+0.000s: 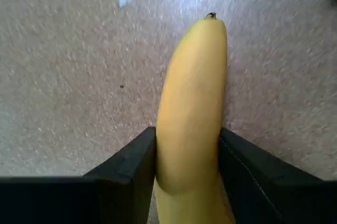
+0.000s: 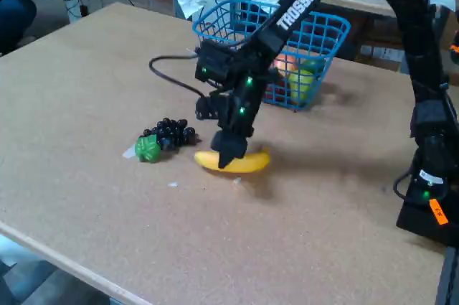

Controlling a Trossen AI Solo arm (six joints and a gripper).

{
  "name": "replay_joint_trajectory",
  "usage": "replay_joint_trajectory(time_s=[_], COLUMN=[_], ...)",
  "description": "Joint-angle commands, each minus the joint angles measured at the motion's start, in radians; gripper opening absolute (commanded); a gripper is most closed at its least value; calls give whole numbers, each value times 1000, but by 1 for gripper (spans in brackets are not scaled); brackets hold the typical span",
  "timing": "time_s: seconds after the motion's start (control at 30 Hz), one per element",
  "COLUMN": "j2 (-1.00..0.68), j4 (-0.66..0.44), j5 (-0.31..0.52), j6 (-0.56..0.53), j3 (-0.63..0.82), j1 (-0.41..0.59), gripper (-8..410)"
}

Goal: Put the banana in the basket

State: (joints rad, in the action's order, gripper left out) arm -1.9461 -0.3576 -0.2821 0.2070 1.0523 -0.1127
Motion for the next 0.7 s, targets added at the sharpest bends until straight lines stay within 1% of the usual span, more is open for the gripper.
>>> replay_joint_trajectory(time_s=[0.0, 0.2, 0.27, 0.4, 0.6, 0.63, 0.67], j2=[170, 382, 448, 557, 660, 675, 689], j4=[2, 3, 9, 23, 44, 51, 57], j5=[70, 162, 213, 382, 661, 687, 695], j6=[1, 8, 10, 61, 160, 171, 183], j3=[52, 126, 152, 193, 227, 227, 227], j1=[-1, -1, -1, 0, 10, 16, 27], gripper=[-1, -1, -1, -1, -1, -1, -1])
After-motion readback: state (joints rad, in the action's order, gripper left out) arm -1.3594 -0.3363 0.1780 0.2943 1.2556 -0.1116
